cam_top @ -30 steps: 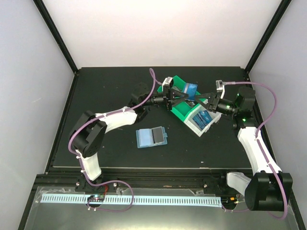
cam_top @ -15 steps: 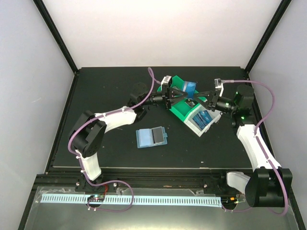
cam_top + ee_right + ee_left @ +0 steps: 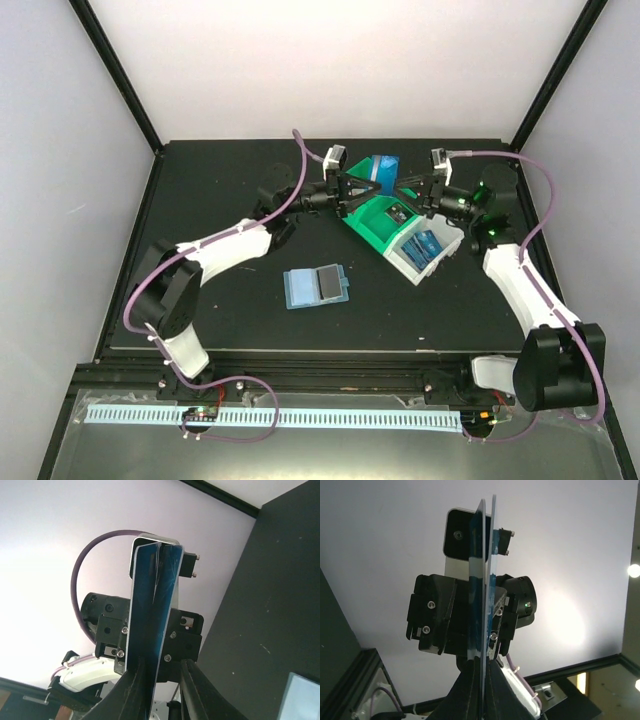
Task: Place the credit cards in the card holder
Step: Pick up the credit card from the storage box.
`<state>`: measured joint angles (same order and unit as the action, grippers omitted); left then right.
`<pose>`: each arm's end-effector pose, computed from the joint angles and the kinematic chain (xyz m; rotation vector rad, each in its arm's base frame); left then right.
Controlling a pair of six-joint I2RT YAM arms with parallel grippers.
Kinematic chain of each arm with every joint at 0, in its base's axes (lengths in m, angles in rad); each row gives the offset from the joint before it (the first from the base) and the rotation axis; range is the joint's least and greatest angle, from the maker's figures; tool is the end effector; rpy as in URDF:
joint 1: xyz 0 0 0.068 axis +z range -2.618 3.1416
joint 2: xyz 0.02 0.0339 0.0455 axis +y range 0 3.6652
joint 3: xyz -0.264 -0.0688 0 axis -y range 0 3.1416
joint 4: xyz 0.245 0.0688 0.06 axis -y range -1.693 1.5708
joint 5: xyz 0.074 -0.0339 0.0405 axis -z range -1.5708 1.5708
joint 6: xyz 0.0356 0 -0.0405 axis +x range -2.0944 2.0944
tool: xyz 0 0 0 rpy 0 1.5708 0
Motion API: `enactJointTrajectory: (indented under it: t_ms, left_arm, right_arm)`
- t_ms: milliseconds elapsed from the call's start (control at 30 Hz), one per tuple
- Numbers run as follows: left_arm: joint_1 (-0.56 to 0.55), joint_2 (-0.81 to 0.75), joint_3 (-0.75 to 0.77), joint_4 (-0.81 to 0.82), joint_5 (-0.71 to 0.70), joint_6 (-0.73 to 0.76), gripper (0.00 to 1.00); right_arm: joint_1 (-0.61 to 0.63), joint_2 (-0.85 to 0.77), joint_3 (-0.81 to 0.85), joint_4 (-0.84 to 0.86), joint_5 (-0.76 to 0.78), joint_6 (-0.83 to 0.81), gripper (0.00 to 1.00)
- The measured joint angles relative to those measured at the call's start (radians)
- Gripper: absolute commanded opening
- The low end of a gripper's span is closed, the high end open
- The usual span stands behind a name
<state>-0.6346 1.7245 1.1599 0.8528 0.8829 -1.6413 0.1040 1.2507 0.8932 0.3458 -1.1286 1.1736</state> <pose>0.2995 -0.2546 0.3214 0.1172 1.9203 -2.2989 0.2718 0.0607 0.3335 -0.0468 1.9294 1.7956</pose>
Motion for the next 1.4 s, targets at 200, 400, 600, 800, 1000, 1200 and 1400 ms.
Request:
enactJointTrajectory:
  t_ms: [200,400,600,800,1000,1200,1400]
  left_arm:
    - [0.008,-0.063,-0.032,-0.051,-0.022,0.082,0.03]
    - [0.008,-0.093,-0.091,-0.037,-0.035,0.112,0.07]
    - [0.007,-0.134,-0.164,-0.029,0.005,0.124,0.06]
    - [0.016,-0.159,-0.228,-0.029,0.051,0.136,0.02]
    - [0.04,-0.209,-0.299,-0.048,0.063,0.173,0.02]
    - [0.071,-0.325,-0.484,-0.218,0.042,0.344,0.01]
    - [0.084,-0.524,-0.589,-0.662,-0.189,0.686,0.02]
  right_arm:
    - [0.037,0.039,0.011,0.15,-0.01,0.113,0.02]
    - [0.053,0.037,-0.014,0.208,-0.005,0.179,0.01]
    - [0.057,0.023,-0.02,0.205,0.09,0.179,0.01]
    - [0.051,0.012,-0.008,0.196,0.171,0.172,0.01]
    - [0.048,-0.011,0.012,0.121,0.219,0.109,0.01]
    - [0.04,-0.024,0.111,-0.142,0.309,-0.109,0.01]
    - [0.117,-0.025,0.075,-0.373,0.397,-0.306,0.01]
